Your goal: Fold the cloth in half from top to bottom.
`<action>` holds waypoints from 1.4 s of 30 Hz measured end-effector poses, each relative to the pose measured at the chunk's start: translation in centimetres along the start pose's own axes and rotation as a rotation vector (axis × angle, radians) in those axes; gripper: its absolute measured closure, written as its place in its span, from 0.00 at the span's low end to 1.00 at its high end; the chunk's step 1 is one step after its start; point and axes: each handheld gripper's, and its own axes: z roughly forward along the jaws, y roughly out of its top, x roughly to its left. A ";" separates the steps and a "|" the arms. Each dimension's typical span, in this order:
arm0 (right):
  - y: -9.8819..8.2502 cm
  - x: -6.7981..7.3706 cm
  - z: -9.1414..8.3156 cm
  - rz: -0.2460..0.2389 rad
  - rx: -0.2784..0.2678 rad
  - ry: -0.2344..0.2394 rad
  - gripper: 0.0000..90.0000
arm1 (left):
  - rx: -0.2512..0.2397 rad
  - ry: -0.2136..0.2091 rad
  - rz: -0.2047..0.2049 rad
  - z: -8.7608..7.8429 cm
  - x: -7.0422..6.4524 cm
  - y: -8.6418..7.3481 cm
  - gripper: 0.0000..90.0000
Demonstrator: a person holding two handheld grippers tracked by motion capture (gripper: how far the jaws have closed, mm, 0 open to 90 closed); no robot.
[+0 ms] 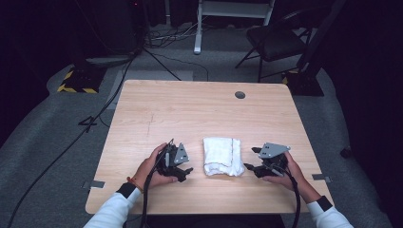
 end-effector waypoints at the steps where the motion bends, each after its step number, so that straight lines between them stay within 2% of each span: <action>1: -0.2 -0.1 -0.2 0.008 0.001 -0.005 0.34 | 0.005 0.005 -0.004 -0.1 0.0 -0.2 0.23; 4: -0.9 -0.5 -0.7 0.027 0.002 -0.026 0.34 | 0.017 0.024 -0.014 -0.4 0.2 -0.9 0.23; 10: -2.4 -1.4 -1.7 0.068 0.017 -0.074 0.34 | 0.035 0.089 -0.027 -1.4 0.8 -2.4 0.22; 13: -3.2 -1.6 -2.1 0.081 0.022 -0.088 0.34 | 0.043 0.110 -0.046 -1.9 1.1 -3.3 0.22; 18: -4.9 -2.3 -3.1 0.130 0.028 -0.108 0.34 | 0.048 0.133 -0.083 -2.7 1.5 -4.7 0.22; 21: -5.8 -2.6 -3.6 0.152 0.030 -0.122 0.34 | 0.039 0.131 -0.117 -3.1 1.7 -5.5 0.21; 27: -7.3 -2.9 -4.4 0.185 0.041 -0.150 0.34 | 0.038 0.129 -0.155 -3.5 2.2 -6.7 0.21; 29: -8.0 -3.0 -4.8 0.207 0.037 -0.162 0.33 | 0.047 0.140 -0.170 -3.6 2.4 -7.2 0.21; 34: -9.7 -3.4 -5.8 0.271 0.024 -0.174 0.33 | 0.056 0.136 -0.214 -3.9 2.8 -8.4 0.21; 42: -12.1 -3.4 -7.2 0.346 0.015 -0.219 0.32 | 0.028 0.087 -0.317 -4.7 3.6 -10.7 0.21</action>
